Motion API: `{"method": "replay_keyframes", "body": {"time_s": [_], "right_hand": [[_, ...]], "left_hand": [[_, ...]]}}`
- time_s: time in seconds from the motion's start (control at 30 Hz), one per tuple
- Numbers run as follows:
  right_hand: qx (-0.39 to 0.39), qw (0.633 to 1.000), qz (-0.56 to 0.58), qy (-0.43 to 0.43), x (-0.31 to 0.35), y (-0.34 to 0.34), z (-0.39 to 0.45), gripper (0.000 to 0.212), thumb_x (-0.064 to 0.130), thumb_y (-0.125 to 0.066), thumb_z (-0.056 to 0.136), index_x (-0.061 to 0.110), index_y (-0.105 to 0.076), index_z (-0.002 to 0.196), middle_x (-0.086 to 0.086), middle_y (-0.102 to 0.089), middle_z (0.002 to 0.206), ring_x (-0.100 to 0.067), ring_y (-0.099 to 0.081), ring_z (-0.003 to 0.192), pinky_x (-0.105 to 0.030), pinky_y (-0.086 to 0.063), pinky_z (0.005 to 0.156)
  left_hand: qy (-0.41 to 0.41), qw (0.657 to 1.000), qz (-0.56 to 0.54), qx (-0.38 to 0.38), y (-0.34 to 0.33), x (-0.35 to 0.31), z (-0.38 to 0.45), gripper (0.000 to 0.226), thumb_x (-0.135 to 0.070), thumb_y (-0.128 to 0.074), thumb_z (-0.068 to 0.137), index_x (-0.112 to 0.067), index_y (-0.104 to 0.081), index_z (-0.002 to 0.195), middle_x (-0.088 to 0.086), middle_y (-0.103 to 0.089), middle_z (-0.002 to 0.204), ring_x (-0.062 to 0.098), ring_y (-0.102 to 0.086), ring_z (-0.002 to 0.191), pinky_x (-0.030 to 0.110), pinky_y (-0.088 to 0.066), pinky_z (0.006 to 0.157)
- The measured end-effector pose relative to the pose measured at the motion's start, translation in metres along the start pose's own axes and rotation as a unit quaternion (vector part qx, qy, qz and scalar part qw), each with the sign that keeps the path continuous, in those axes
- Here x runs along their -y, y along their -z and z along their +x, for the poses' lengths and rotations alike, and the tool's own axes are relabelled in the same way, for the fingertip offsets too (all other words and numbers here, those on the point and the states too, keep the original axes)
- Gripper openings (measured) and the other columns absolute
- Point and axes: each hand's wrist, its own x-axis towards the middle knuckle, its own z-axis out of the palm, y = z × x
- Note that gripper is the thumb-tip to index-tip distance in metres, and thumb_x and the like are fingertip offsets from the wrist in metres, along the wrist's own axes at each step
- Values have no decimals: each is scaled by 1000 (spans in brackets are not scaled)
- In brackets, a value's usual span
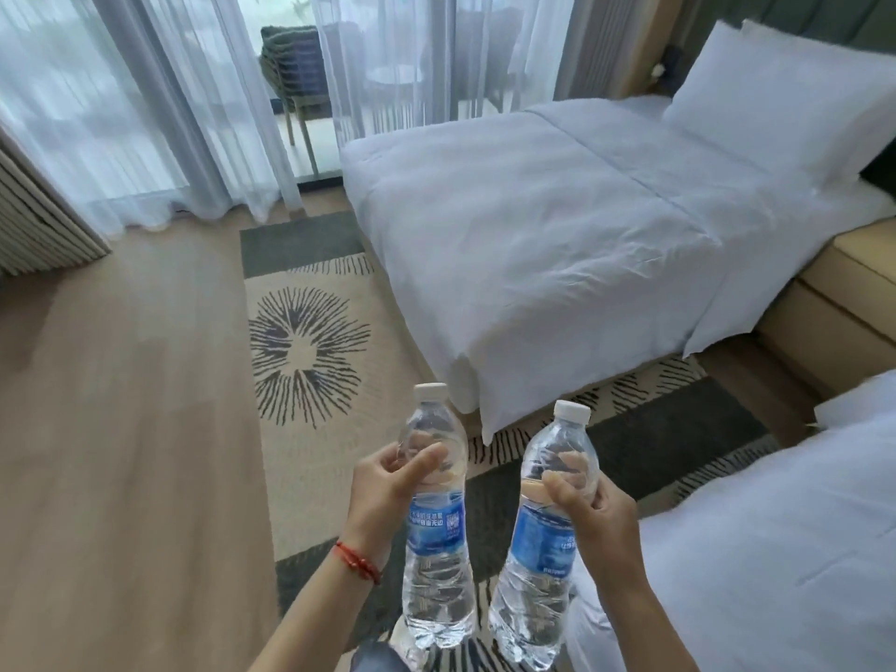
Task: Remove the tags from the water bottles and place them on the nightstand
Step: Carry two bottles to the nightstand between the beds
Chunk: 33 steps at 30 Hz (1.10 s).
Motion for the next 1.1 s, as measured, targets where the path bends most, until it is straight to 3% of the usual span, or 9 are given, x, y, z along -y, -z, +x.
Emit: {"method": "replay_keyframes", "body": {"time_s": [0.13,0.3,0.43,0.57,0.7,0.8,0.87,0.93,1.1], "right_hand": [[-16,1000,-12,0,12,-23,38,43,47,-68,52,21,-61,86,18,-70,70,-2,-68,70,-10,-49,52],[-35,999,-39,1,19,-24,82,41,45,-72,53,25,-62,87,21,-71,76,-2,-69,76,-12,-51,56],[-97,994,-44,-2,15,-15,123,38,46,-72,53,26,-62,84,20,-70,72,-1,-68,74,-13,-53,56],[-136,989,-52,-6,15,5,169,18,28,-77,66,25,-63,77,18,-71,69,-3,-69,71,-13,-53,55],[-156,986,-50,-4,26,31,211,50,55,-82,52,24,-63,87,10,-71,74,-9,-69,75,-21,-56,64],[-182,981,-67,1,34,53,238,42,57,-78,54,29,-61,80,18,-70,71,-4,-68,75,-18,-56,60],[-209,975,-72,-5,34,68,249,36,52,-80,57,31,-59,79,17,-69,71,-7,-69,73,-20,-56,62],[-252,965,-74,-15,34,84,257,40,58,-77,56,33,-58,80,16,-68,77,-7,-68,74,-22,-56,64],[-346,936,-41,-45,34,129,275,47,64,-62,46,31,-57,79,16,-65,76,6,-65,75,-9,-49,51]], "left_hand": [[12,999,24,34,3,-17,62,26,-28,-71,58,-13,-68,79,-2,-73,64,11,-68,60,17,-52,52],[27,998,43,45,-13,-22,121,30,-36,-71,55,-16,-69,78,-4,-73,63,9,-68,60,17,-51,51],[40,995,55,71,-39,-26,163,28,-38,-71,52,-20,-70,73,-4,-73,64,9,-68,60,16,-51,50],[37,992,75,99,-78,-33,205,24,-37,-72,55,-22,-71,73,-4,-74,67,9,-69,63,16,-51,52],[34,986,87,135,-124,-44,245,28,-35,-72,56,-16,-70,77,-2,-74,66,10,-69,62,16,-51,51],[33,982,96,158,-161,-48,271,38,-40,-71,51,-14,-69,79,-3,-73,64,10,-69,61,16,-51,51],[49,978,100,178,-186,-47,288,36,-40,-70,53,-17,-68,80,-3,-73,64,10,-68,62,20,-53,54],[56,971,111,202,-212,-45,302,33,-42,-69,54,-19,-68,78,-5,-73,64,8,-68,62,20,-52,55],[43,944,161,284,-289,-42,334,38,-51,-65,52,-18,-69,70,-5,-72,61,9,-68,58,17,-49,50]]}}
